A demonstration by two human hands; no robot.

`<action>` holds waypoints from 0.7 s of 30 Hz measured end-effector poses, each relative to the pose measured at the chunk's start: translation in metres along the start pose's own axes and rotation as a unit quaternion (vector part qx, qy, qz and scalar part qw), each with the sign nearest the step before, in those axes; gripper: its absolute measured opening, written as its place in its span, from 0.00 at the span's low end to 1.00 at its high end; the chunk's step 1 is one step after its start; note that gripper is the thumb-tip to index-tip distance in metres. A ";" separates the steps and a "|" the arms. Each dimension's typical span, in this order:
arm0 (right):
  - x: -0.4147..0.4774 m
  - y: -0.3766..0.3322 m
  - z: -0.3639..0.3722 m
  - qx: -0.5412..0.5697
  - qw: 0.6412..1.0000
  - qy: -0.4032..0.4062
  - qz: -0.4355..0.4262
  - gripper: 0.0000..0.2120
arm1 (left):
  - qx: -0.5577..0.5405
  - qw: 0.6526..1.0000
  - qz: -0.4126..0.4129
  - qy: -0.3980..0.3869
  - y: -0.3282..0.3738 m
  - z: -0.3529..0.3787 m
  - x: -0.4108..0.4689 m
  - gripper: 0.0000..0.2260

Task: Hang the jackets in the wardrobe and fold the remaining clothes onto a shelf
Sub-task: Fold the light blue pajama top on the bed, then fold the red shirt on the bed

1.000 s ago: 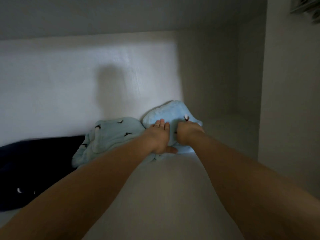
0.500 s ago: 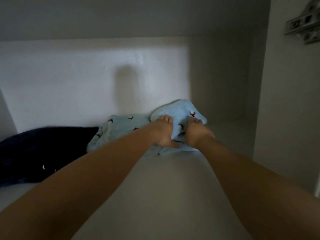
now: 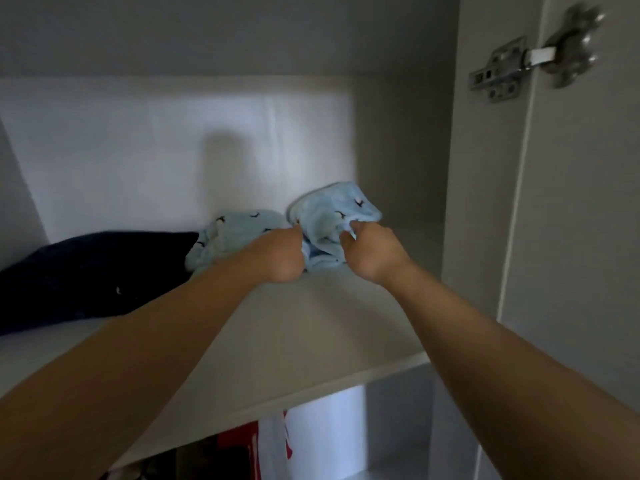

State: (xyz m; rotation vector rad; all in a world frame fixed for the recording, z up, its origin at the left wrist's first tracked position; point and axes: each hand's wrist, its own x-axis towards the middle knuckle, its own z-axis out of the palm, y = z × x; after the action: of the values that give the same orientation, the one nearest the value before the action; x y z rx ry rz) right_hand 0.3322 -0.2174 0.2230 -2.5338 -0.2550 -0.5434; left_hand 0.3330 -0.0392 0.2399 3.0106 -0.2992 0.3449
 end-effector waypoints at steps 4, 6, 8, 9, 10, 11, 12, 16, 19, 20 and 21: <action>-0.083 -0.005 -0.026 0.000 0.999 0.036 0.024 0.17 | -0.002 0.998 0.059 0.004 0.022 0.002 -0.048 0.23; -0.126 -0.006 -0.037 -0.017 0.997 0.064 0.045 0.16 | -0.026 0.994 0.101 0.039 0.041 0.001 -0.081 0.25; -0.173 -0.007 -0.044 -0.019 0.992 0.097 0.078 0.16 | -0.076 0.981 0.166 0.067 0.062 0.006 -0.119 0.24; -0.199 -0.008 -0.048 -0.016 0.988 0.111 0.103 0.17 | -0.106 0.973 0.195 0.064 0.073 0.011 -0.140 0.24; -0.226 -0.007 -0.052 -0.019 0.984 0.119 0.129 0.18 | -0.138 0.964 0.221 0.058 0.085 0.017 -0.160 0.24; -0.256 -0.007 -0.056 -0.026 0.980 0.122 0.156 0.19 | -0.169 0.953 0.245 0.053 0.096 0.024 -0.180 0.24; -0.287 -0.005 -0.060 -0.038 0.975 0.123 0.183 0.19 | -0.198 0.942 0.268 0.047 0.108 0.032 -0.200 0.24; -0.419 0.001 -0.090 -0.103 0.933 0.143 0.313 0.20 | -0.266 0.900 0.341 -0.045 0.164 0.065 -0.276 0.24; -0.526 0.001 -0.118 -0.152 0.880 0.171 0.416 0.20 | -0.315 0.858 0.388 -0.119 0.218 0.085 -0.332 0.24; -0.562 0.000 -0.127 -0.160 0.861 0.182 0.448 0.20 | -0.327 0.839 0.412 -0.136 0.239 0.091 -0.355 0.23; -0.599 -0.001 -0.136 -0.164 0.840 0.194 0.479 0.20 | -0.333 0.822 0.437 -0.155 0.259 0.097 -0.380 0.23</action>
State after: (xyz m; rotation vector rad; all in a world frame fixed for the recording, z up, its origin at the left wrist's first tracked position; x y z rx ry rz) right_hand -0.2523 -0.3314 0.0729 -2.3637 1.2821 -0.6738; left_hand -0.0624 -0.2336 0.0766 2.0402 -1.4755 -0.1888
